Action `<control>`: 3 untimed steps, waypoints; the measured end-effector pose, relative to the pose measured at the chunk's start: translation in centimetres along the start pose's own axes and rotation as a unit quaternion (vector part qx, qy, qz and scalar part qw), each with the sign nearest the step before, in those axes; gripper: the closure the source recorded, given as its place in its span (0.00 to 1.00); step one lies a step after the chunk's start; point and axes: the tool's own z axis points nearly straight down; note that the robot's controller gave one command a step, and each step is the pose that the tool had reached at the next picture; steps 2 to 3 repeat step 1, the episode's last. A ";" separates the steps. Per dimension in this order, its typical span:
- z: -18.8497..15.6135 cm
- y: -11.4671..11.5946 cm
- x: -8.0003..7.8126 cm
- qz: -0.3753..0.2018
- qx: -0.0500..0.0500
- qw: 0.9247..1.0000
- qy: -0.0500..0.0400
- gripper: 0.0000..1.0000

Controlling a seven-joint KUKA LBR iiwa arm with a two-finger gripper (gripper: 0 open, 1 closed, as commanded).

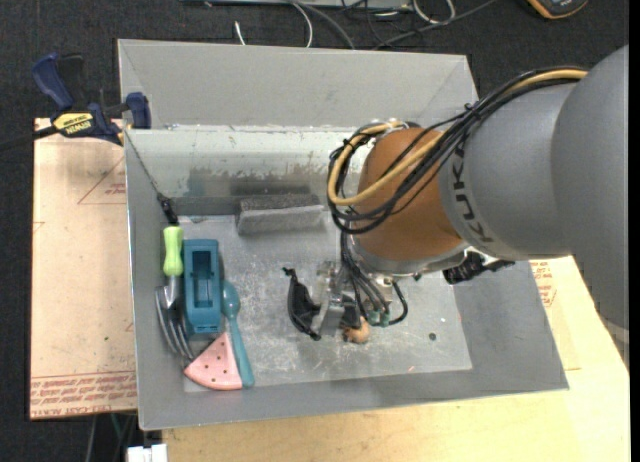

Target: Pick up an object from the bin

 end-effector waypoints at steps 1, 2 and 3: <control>-8.8 -1.3 -1.5 0.019 -0.001 1.000 -0.002 1.00; -8.8 -1.3 -1.5 0.019 -0.001 1.000 -0.002 1.00; -8.8 -1.3 -1.5 0.019 -0.001 1.000 -0.002 1.00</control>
Offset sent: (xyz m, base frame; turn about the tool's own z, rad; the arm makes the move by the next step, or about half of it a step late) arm 0.0066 0.0009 0.2486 -0.0651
